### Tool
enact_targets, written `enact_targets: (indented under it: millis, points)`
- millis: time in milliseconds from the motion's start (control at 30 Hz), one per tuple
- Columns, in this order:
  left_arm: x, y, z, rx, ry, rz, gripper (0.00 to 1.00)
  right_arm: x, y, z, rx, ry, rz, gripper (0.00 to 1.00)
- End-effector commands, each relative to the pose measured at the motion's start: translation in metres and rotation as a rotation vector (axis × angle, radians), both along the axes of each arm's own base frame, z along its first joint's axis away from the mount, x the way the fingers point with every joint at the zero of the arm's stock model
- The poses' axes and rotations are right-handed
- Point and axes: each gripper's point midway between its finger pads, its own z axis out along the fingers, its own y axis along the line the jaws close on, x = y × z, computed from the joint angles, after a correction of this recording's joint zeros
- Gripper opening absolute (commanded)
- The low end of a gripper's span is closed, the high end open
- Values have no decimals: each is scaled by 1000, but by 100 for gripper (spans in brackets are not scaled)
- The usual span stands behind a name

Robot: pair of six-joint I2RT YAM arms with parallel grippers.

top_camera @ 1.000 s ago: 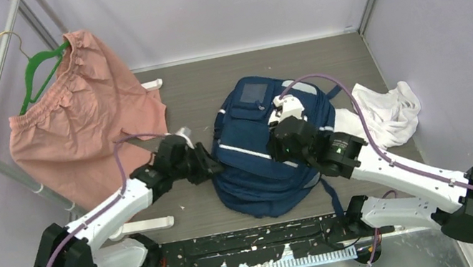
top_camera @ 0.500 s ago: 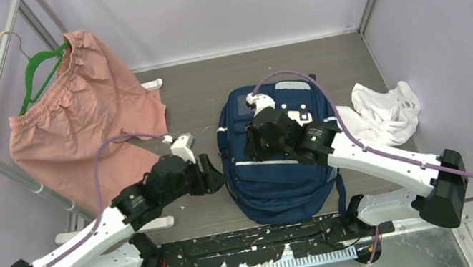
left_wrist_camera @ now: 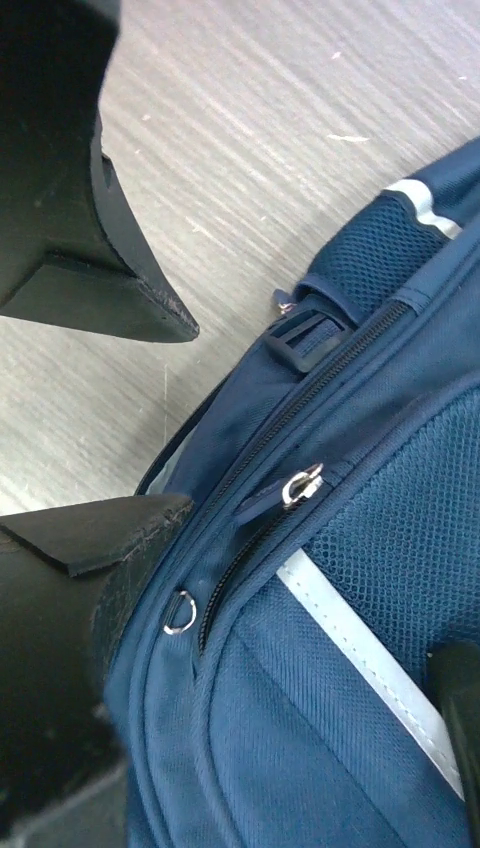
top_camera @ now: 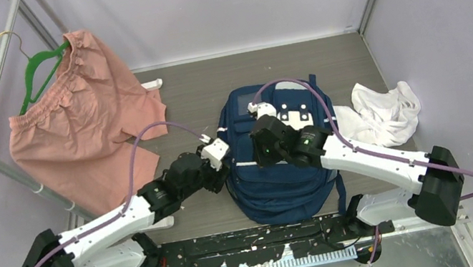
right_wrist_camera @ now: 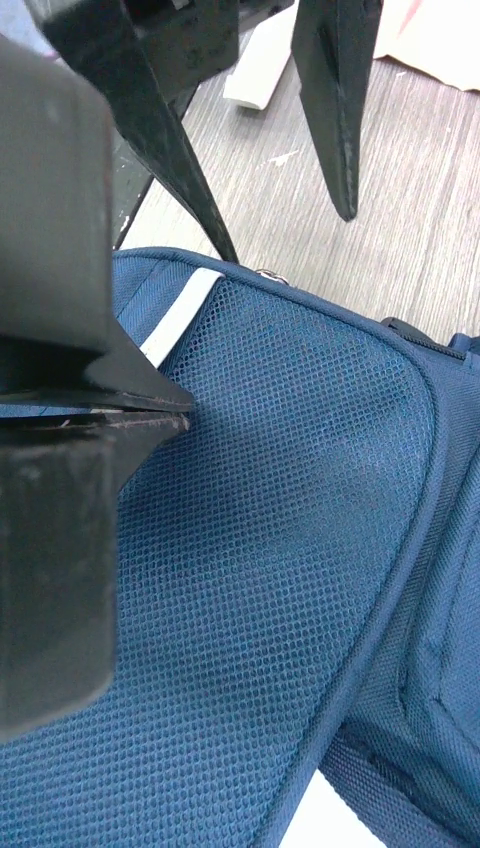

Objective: Pack the student bag
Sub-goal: Adjust the student bag at the center of the board.

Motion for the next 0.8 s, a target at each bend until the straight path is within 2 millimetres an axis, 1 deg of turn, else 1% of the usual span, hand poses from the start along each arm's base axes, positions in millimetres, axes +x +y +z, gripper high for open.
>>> enact_targets:
  millis: [0,33,100,133,200,233,267,333,400,467,533,600,633,700,767]
  points:
    - [22,-31,52,-15,-245,-153,58,-3,-38,-11,-136,-7,-56,6]
    - [16,-33,52,-21,-242,-193,58,-5,-47,-14,-158,-4,-74,6]
    - [6,-37,56,-71,-268,-245,60,-7,-62,-12,-186,-6,-118,5]
    - [4,-36,59,-98,-288,-252,60,-9,-68,-7,-196,-8,-137,5]
    - [5,-33,62,-145,-310,-227,62,-12,-73,12,-169,-24,-145,5]
    - [5,-31,62,-158,-309,-222,62,-13,-69,25,-122,-40,-137,4]
    - [5,-30,61,-165,-303,-219,62,-18,-59,38,-42,-42,-103,2]
    - [9,-30,60,-172,-294,-214,62,-29,-28,60,137,-38,-14,2]
    - [16,-28,58,-173,-285,-200,62,-39,0,70,225,-34,57,2]
    - [24,-24,57,-185,-266,-178,61,-44,20,69,211,-27,97,2]
    - [28,-19,61,-219,-232,-178,60,-48,37,65,189,-20,129,1]
    - [32,-12,65,-260,-190,-154,60,-48,45,55,177,-13,140,1]
    - [33,-8,66,-275,-157,-136,60,-48,44,46,167,-8,133,1]
    - [30,-6,66,-282,-71,-136,62,-45,27,23,108,10,90,1]
    - [25,-6,59,-257,4,-153,62,-43,6,-1,81,65,34,1]
